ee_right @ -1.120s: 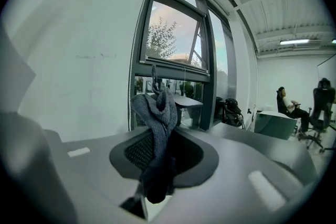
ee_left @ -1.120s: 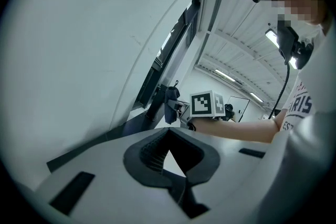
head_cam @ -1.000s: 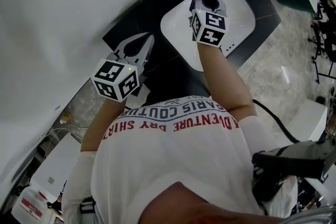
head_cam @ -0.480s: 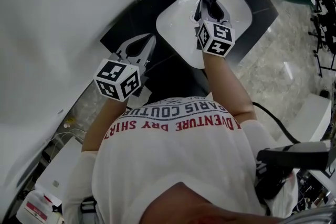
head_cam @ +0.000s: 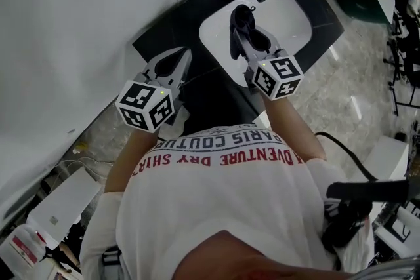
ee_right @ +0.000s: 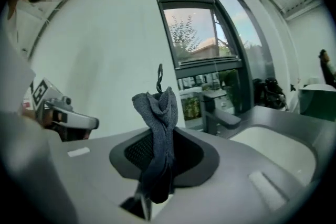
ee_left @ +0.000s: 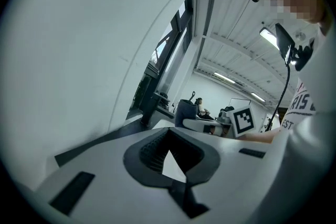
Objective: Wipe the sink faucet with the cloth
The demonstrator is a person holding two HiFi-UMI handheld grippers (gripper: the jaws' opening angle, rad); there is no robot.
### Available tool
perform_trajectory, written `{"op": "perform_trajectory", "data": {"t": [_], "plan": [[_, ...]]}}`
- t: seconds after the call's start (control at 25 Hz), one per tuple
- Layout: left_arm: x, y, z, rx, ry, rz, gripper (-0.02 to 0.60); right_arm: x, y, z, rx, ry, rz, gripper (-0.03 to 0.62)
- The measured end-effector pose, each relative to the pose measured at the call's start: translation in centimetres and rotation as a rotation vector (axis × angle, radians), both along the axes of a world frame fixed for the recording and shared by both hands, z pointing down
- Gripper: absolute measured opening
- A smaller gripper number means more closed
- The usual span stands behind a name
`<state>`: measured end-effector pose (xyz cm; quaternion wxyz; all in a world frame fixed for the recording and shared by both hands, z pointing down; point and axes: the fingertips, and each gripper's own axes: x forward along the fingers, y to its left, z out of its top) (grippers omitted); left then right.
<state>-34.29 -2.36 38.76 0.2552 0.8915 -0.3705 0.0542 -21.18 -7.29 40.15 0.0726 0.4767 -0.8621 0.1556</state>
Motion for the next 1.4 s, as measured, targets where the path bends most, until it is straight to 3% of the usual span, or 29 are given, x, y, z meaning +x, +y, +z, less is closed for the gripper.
{"op": "perform_trajectory", "data": {"t": [0.16, 0.28, 0.52, 0.72, 1.0, 1.4], "plan": [[0.2, 3.2, -1.8, 0.038, -0.003, -0.083, 0.002, -2.2, 5.6, -1.6, -0.024, -0.032, -0.191, 0.077], [2.9, 6.8, -3.0, 0.074, -0.019, -0.148, 0.002, -0.5, 9.6, -2.9, -0.026, -0.053, -0.317, 0.077], [12.9, 17.5, -4.5, 0.145, -0.059, -0.293, 0.002, 7.2, 19.8, -5.0, 0.0, -0.073, -0.549, 0.077], [22.7, 27.2, -5.0, 0.132, -0.005, -0.41, 0.002, 15.4, 29.1, -4.9, -0.039, -0.083, -0.692, 0.077], [31.5, 39.1, -11.1, 0.166, -0.068, -0.486, 0.002, 25.1, 40.5, -9.9, -0.008, -0.054, -0.8, 0.077], [43.3, 53.7, -10.7, 0.194, -0.054, -0.43, 0.002, 36.2, 55.8, -10.7, 0.011, -0.071, -0.784, 0.077]]}}
